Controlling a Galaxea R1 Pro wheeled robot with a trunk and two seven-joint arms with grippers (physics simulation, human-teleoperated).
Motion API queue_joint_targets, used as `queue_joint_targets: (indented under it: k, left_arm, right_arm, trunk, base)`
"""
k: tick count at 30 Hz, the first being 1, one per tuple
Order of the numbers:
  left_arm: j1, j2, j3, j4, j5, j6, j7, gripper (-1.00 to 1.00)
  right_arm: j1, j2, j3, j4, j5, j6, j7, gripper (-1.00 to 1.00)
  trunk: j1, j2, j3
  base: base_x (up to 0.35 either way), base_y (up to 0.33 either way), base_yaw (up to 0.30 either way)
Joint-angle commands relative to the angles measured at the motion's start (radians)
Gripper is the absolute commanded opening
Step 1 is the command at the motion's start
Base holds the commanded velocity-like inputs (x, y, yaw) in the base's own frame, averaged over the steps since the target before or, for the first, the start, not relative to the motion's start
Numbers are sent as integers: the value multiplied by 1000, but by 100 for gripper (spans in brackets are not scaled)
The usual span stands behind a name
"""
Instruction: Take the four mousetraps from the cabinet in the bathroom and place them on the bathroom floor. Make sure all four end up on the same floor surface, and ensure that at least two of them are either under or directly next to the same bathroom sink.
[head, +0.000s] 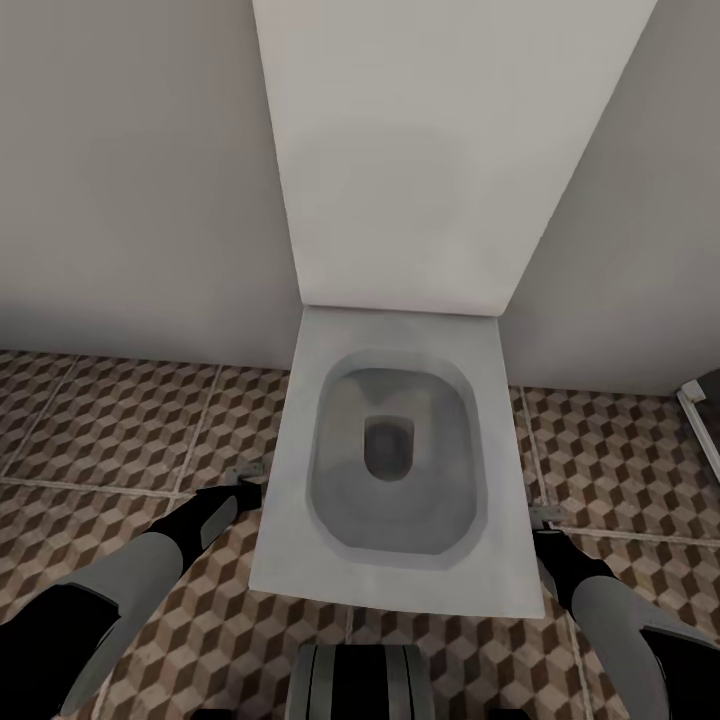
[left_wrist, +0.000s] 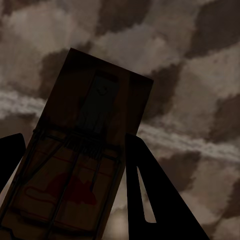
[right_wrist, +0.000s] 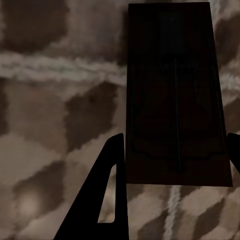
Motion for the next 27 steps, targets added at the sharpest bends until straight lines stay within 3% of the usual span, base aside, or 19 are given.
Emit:
queue_joint_targets:
  k: [1,6,27]
  left_arm:
    - [0,1,-8,-3,10,5,6,-100]
    - [0,1,-8,-3,10,6,6,-100]
    - [0,1,-8,-3,10,6,6,-100]
  right_arm:
    - [0,1,-6,-1,9,5,3,-100]
    - [-1,1,-6,-1,11,5,3,-100]
    - [-6,2,-5,-2,14,2,3,-100]
  trunk:
    - [0,0,-1]
    - [1,-1,-12]
    - [1,-1,-12]
  base:
    - [0,0,0]
    - [0,0,0]
    - [0,0,0]
